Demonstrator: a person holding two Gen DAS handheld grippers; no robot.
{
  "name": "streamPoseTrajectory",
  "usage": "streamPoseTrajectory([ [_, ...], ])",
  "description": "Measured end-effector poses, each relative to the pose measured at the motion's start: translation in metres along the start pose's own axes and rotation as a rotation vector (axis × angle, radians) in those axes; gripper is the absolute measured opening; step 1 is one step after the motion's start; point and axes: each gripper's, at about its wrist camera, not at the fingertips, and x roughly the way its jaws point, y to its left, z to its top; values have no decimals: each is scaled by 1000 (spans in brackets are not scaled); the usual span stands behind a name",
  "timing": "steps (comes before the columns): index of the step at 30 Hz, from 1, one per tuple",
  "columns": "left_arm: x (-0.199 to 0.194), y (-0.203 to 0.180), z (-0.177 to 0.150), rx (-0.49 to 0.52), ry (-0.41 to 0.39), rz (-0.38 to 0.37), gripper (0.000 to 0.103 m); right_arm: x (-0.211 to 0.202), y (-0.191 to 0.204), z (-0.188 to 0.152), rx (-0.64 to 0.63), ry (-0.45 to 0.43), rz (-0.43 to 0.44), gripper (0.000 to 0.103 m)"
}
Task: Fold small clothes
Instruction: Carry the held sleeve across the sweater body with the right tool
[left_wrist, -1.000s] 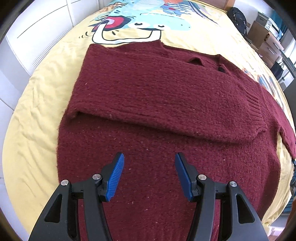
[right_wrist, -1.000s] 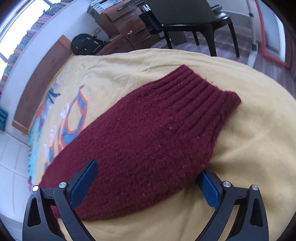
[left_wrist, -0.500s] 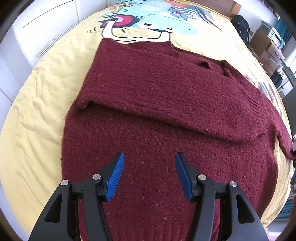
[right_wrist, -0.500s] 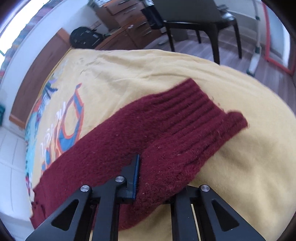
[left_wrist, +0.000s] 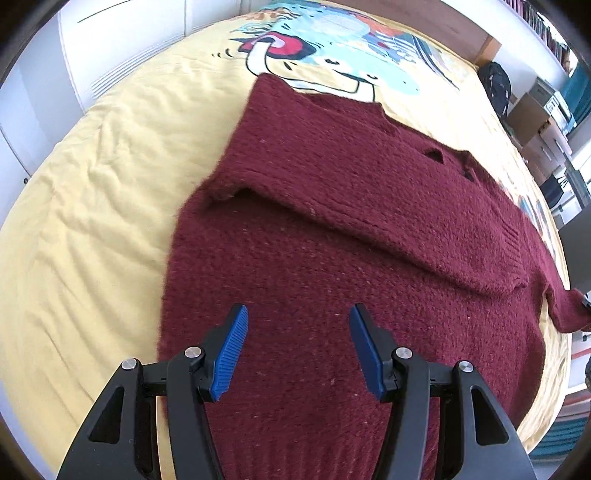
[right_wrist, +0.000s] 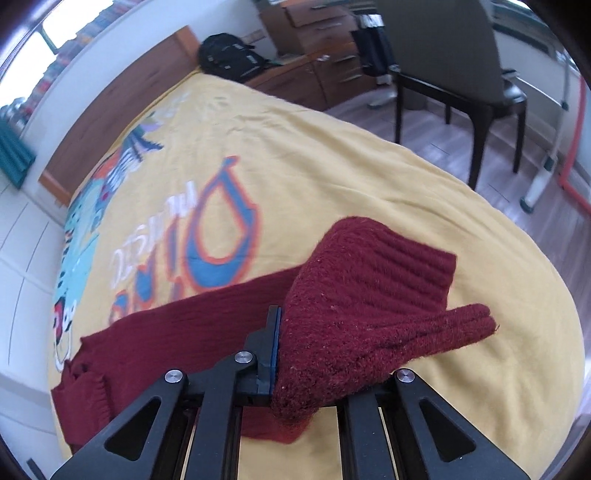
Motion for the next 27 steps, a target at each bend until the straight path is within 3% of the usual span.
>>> streamPoseTrajectory([
  [9,-22,36,-2,-40,-30,-20,51,-1,87,-19,-93,57,61,8],
  [27,-49,110,-18,-104,-42,-25,51,35,279,-109,-232,189,219,8],
])
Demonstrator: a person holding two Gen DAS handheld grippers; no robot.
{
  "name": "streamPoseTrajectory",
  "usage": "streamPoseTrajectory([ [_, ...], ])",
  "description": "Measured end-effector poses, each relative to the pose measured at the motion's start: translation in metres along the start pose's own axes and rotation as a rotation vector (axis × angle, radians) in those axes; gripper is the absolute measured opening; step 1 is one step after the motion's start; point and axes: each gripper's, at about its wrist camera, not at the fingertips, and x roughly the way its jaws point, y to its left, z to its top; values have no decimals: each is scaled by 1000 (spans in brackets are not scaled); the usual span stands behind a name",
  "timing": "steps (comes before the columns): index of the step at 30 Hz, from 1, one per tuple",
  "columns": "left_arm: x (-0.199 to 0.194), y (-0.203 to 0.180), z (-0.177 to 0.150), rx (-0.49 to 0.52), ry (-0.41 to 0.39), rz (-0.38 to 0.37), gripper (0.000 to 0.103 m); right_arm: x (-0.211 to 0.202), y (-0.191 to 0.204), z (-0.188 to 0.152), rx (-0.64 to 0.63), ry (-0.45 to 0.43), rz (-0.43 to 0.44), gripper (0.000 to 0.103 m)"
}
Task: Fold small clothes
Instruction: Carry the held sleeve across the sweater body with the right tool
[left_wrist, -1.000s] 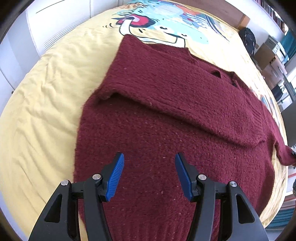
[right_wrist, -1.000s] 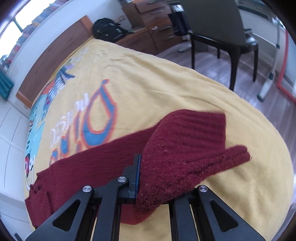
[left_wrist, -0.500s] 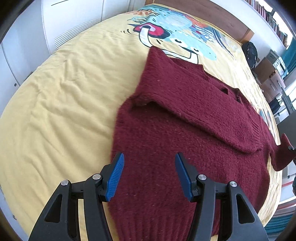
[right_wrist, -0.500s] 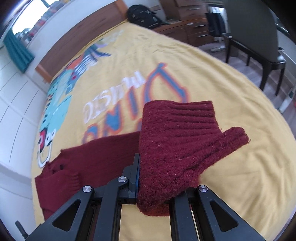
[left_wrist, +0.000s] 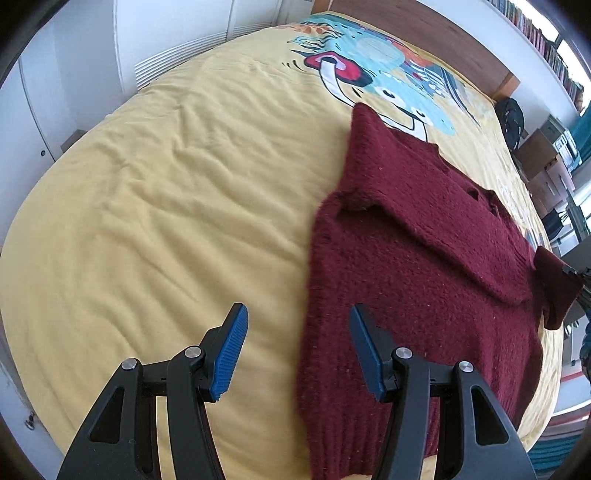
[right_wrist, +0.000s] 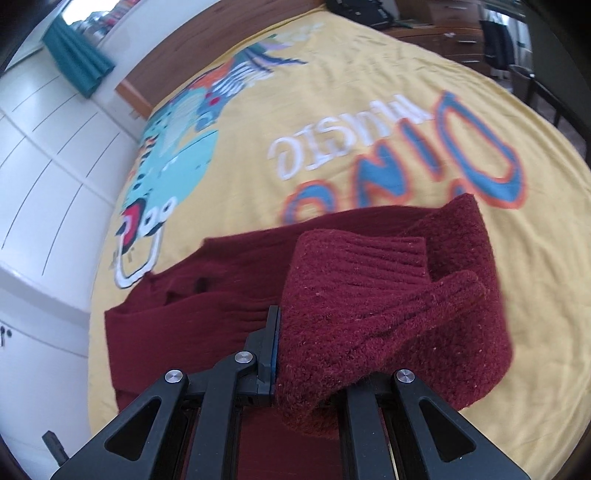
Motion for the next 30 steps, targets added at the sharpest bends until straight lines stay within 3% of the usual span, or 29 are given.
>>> streamPoseTrajectory([
  [15,-2,28,-2,-32,-2,-6,51,32,107,-20,-141,41,86,8],
  [30,7,46,-8,-60,23,-1,51,68,167,-55,-213,93,138,10],
])
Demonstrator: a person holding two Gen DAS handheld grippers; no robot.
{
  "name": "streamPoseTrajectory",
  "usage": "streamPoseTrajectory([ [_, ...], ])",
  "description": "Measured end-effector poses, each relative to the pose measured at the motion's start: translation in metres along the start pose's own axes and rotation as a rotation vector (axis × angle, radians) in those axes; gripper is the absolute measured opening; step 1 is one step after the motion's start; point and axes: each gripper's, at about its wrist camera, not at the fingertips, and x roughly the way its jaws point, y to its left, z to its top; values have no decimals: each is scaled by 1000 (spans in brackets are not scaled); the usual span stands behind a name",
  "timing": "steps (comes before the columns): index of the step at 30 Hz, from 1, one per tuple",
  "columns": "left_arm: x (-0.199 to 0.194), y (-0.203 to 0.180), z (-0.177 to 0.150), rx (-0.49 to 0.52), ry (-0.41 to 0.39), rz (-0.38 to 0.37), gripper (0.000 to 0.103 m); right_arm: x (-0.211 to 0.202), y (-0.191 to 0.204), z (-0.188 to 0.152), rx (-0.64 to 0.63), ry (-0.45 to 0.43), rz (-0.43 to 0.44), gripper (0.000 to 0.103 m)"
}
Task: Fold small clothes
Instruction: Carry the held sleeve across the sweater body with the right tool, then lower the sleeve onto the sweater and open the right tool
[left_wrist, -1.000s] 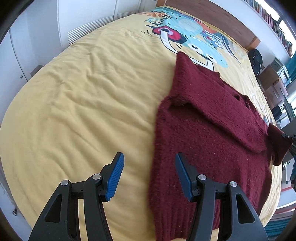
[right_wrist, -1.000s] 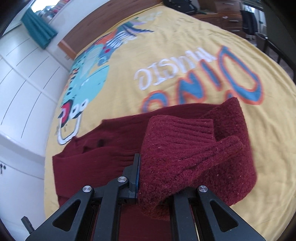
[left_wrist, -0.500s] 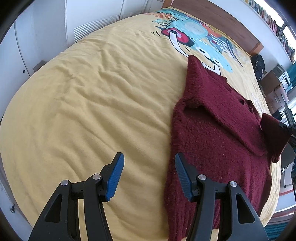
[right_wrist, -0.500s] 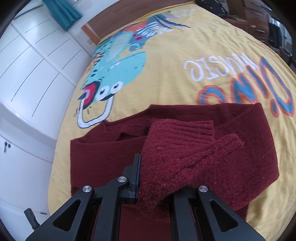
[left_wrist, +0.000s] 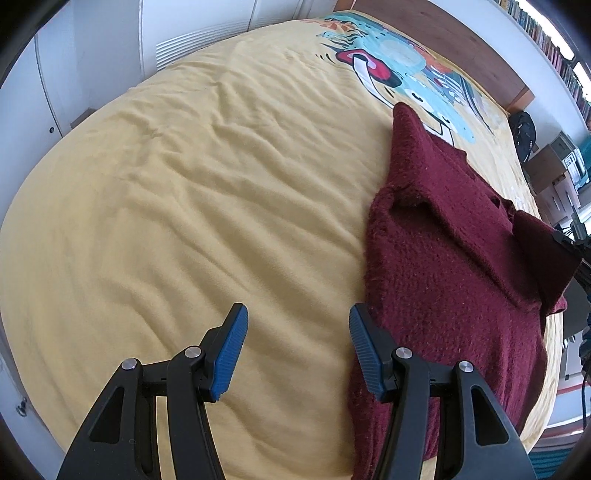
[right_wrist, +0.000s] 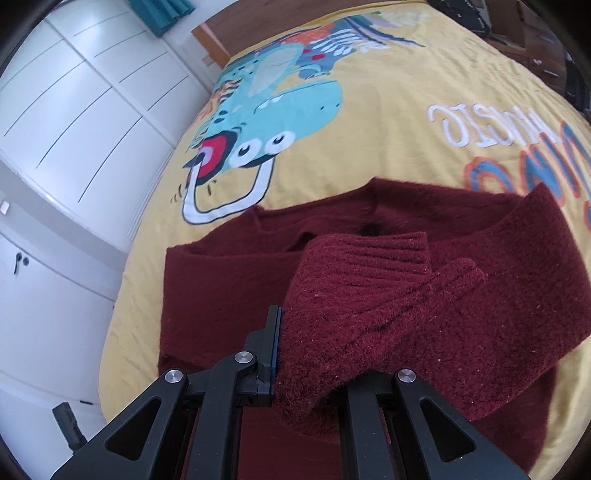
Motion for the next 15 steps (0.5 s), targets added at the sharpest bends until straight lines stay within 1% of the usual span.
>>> streamPoseTrajectory([
  [3,1,2,-2,-4,4,3,51,10,11,-5,-10,9,17,10],
  [9,2,9,-5,-13,11,9,51,25,41,-12,-35,11,79,10],
  [12,2,12,-7,-16,15,12,51,32,54,-16,-57,14,88,11],
  [15,3,14,-10,-20,19,13,51,43,62,-24,-66,37,88,12],
])
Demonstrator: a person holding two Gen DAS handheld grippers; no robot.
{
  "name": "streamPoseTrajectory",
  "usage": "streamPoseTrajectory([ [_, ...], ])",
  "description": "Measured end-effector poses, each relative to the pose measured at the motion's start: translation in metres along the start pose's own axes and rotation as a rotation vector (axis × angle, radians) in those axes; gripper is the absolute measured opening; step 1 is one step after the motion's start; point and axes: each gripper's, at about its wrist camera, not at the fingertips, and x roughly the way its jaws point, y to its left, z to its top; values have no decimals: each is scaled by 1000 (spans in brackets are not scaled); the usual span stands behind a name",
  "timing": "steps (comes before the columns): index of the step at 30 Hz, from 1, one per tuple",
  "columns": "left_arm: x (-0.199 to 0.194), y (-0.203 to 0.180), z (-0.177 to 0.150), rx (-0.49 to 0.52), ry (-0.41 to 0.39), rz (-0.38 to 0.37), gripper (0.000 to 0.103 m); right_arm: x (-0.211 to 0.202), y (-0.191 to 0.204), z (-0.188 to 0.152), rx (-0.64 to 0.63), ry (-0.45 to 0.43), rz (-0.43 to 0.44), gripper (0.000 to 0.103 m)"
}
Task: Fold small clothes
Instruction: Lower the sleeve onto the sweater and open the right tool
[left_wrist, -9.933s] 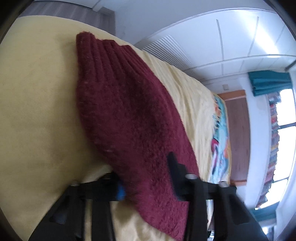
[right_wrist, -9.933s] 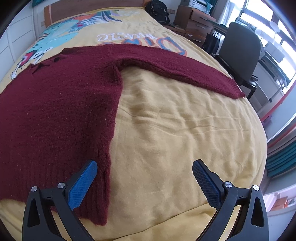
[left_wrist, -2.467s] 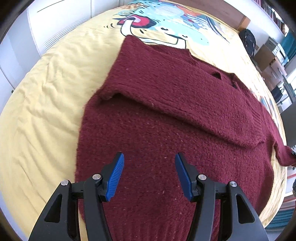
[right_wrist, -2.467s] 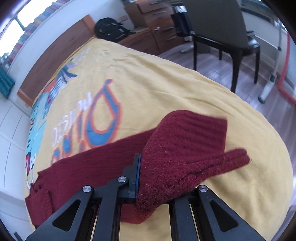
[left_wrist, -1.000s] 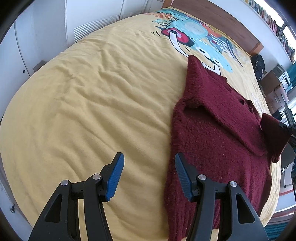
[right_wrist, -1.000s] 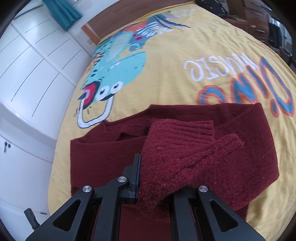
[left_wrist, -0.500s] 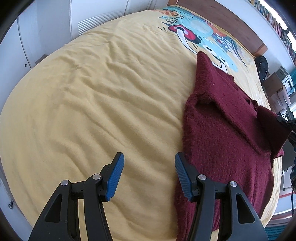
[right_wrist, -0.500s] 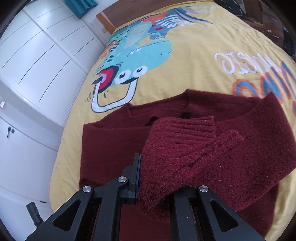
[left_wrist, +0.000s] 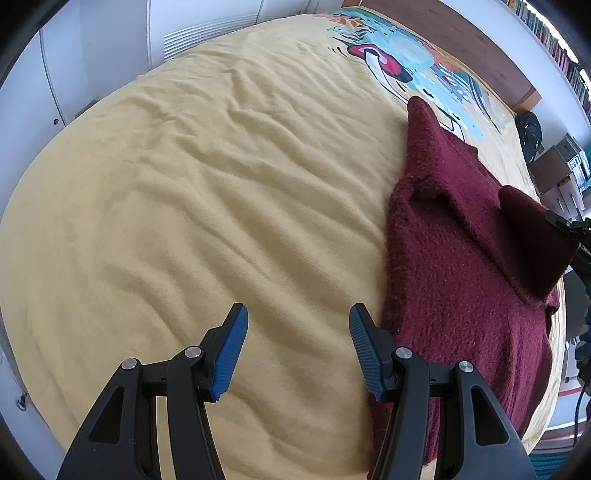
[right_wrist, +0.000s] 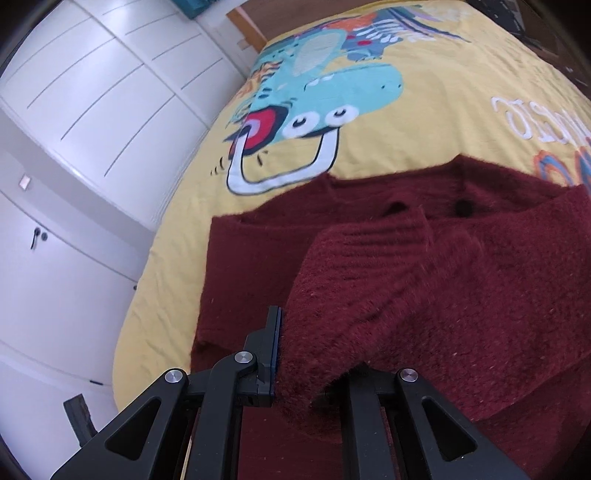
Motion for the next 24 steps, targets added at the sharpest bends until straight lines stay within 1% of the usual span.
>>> streamPoseTrajectory([
  [7,2,1,-3,2,10,3,51,33,9,-23,-7,62,-22,13],
  [11,4,0,-4,5,15,5,51,47,19,-32,-54,89,-49,16],
  [14,5,2,-5,5,19,8,51,60,24,-42,-94,119,-64,20],
  [15,5,2,-5,4,20,10,51,63,25,-44,-99,129,-63,26],
  [17,5,4,-6,1,21,14,51,70,27,-51,-115,143,-66,33],
  [18,5,4,-6,0,22,15,51,72,29,-55,-122,151,-61,35],
  [21,4,6,-6,-4,22,17,51,73,31,-59,-130,155,-42,36],
  [24,2,5,-6,-2,17,16,51,63,31,-56,-140,143,-23,36],
])
